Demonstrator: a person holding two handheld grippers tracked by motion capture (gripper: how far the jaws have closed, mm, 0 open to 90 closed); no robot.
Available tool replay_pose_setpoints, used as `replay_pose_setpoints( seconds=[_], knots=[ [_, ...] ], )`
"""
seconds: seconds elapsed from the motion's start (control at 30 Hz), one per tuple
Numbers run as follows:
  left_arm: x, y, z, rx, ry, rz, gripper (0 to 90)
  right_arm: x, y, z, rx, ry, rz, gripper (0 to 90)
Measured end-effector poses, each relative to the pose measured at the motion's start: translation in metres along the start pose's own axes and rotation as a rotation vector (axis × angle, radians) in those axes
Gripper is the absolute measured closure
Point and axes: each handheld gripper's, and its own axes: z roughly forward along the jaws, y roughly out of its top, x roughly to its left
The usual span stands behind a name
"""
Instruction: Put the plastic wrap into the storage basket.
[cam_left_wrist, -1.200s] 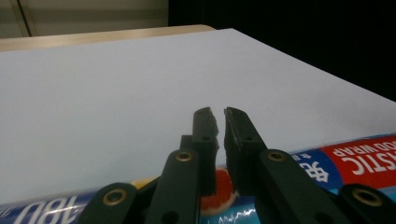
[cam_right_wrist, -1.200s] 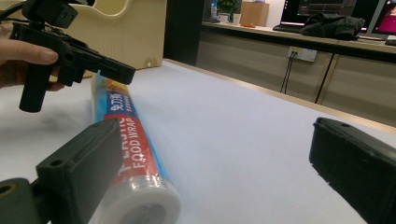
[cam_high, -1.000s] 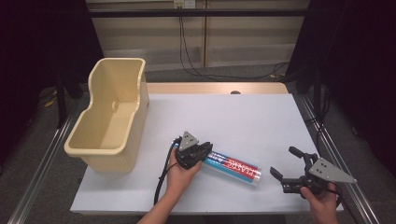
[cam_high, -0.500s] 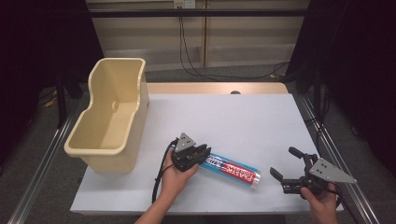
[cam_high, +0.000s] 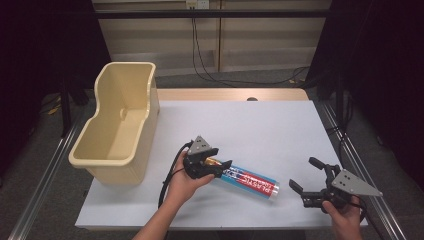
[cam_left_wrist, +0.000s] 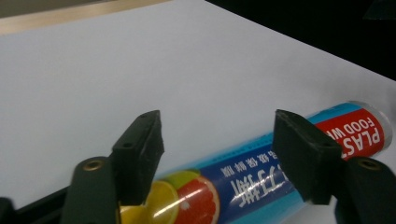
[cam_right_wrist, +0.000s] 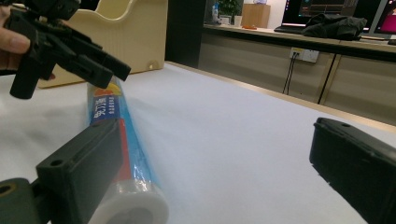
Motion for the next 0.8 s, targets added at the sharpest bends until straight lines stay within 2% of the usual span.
replay_pose_setpoints(
  seconds=[0.07,0.1,0.13,0.2,0.23,0.27,0.4,0.43,0.47,0.53,0.57,0.6,0.67,0.8],
  knots=[
    [0.003,0.008,0.002,0.031,-0.028,0.006,21.1,0.000,0.000,0.000,-0.001,0.000,0.000,2.3],
    [0.004,0.010,0.003,0.039,-0.037,0.020,20.2,0.000,0.000,0.000,-0.002,-0.001,0.002,2.3],
    [0.006,0.017,0.006,0.088,-0.056,0.056,18.7,-0.001,0.000,-0.001,0.001,-0.001,0.002,2.3],
    [0.006,0.022,0.010,0.126,-0.074,0.078,15.4,-0.001,0.000,-0.001,0.000,-0.002,0.000,2.3],
    [0.006,0.022,0.010,0.126,-0.074,0.078,15.0,-0.002,0.001,-0.001,0.000,-0.002,-0.001,2.3],
    [0.006,0.027,0.013,0.154,-0.078,0.099,14.0,-0.002,0.000,-0.001,-0.002,-0.004,0.000,2.3],
    [0.005,0.032,0.021,0.234,-0.106,0.133,7.7,-0.003,0.000,-0.002,-0.003,-0.004,0.001,2.3],
    [0.005,0.032,0.021,0.234,-0.106,0.133,7.5,-0.003,0.000,-0.002,-0.003,-0.004,0.001,2.3],
    [0.004,0.033,0.026,0.290,-0.133,0.166,5.2,-0.003,0.001,-0.002,-0.005,-0.006,0.005,2.3],
    [0.001,0.035,0.029,0.333,-0.140,0.227,3.3,-0.003,0.001,-0.002,-0.006,-0.004,0.006,2.3],
    [0.001,0.035,0.029,0.333,-0.140,0.227,3.3,-0.003,0.001,-0.002,-0.006,-0.005,0.006,2.3],
    [-0.002,0.036,0.034,0.387,-0.162,0.277,2.9,-0.003,0.001,-0.002,-0.005,-0.005,0.006,2.3],
    [-0.005,0.038,0.038,0.435,-0.161,0.325,2.1,-0.003,0.001,-0.002,-0.005,-0.004,0.005,2.3],
    [-0.008,0.040,0.046,0.504,-0.185,0.374,2.1,-0.004,0.001,-0.002,-0.004,-0.004,-0.001,2.4]
  ],
)
